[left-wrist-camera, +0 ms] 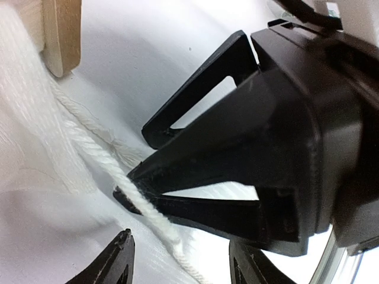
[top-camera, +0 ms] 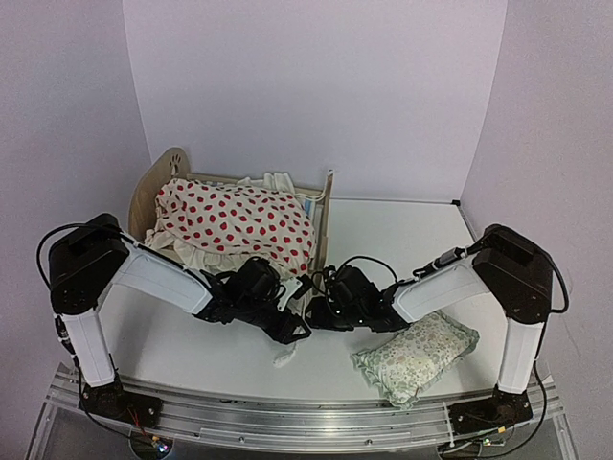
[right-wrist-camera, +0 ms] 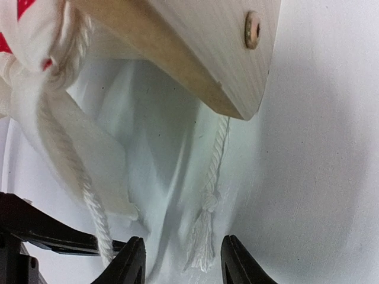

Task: Set up the pet bed
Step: Cross the right ropes of the mattress at the bed frame base.

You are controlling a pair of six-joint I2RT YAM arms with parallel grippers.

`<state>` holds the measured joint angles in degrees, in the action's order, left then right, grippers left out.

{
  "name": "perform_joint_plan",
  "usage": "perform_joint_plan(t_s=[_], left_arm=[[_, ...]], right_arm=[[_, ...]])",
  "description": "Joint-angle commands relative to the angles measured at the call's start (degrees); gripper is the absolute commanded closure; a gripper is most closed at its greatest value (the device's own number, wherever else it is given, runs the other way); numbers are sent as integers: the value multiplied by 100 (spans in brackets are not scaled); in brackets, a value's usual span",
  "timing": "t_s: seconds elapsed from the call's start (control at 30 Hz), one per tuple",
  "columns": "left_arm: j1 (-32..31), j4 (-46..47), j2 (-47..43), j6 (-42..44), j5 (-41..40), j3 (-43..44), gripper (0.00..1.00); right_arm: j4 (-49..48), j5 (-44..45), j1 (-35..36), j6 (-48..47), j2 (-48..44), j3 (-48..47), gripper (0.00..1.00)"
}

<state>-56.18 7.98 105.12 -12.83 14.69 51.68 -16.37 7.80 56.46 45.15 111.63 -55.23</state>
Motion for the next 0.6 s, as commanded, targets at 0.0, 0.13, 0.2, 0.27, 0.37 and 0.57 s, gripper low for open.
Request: perform_joint_plan(t_s=[0.0,0.13,0.2,0.27,0.37,0.57], left_arm=[[28,-394,-509,283,-273,-138,39],[28,-526,-737,478,-412,-330,30],[28,-598,-784,561,-466,-328,27],[28,-662,-842,600,-537,-334,25],[28,-682,-1022,600,-676,-418,24],[28,-247,-1704,395,-999,-894,11]], right_arm=[[393,340,180,-477,109,-317,54],[595,660,304,-691,160,-485,51],[617,742,331,-741,161,-487,50],[609,788,340,-779,142,-472,50],[608,806,383,-877,165,-517,50],[608,794,464,-1016,449,-782,50]])
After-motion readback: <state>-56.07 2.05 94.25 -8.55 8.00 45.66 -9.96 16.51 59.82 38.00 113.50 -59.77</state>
